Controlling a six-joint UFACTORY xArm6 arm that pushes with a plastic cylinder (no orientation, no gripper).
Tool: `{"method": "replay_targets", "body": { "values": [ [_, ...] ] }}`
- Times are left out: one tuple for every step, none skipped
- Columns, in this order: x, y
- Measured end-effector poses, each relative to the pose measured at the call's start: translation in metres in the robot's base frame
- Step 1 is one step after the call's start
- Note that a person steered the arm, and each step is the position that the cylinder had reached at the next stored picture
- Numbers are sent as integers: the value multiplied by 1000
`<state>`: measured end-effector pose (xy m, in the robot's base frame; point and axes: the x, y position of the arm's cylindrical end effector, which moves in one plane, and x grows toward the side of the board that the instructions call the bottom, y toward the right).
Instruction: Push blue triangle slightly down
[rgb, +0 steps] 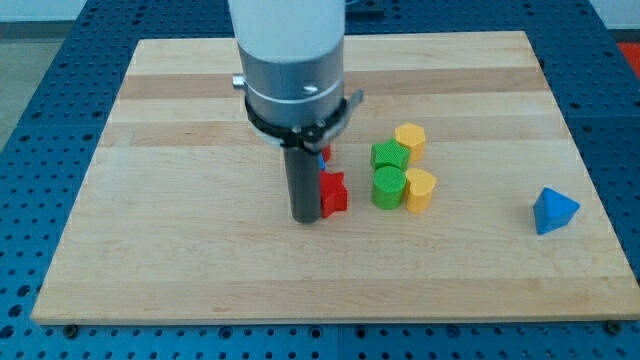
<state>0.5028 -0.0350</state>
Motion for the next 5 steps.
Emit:
{"method": "replay_targets", "body": {
  "values": [
    [-1,0],
    [21,14],
    [73,50],
    [91,140],
    [92,239]
  ]
}}
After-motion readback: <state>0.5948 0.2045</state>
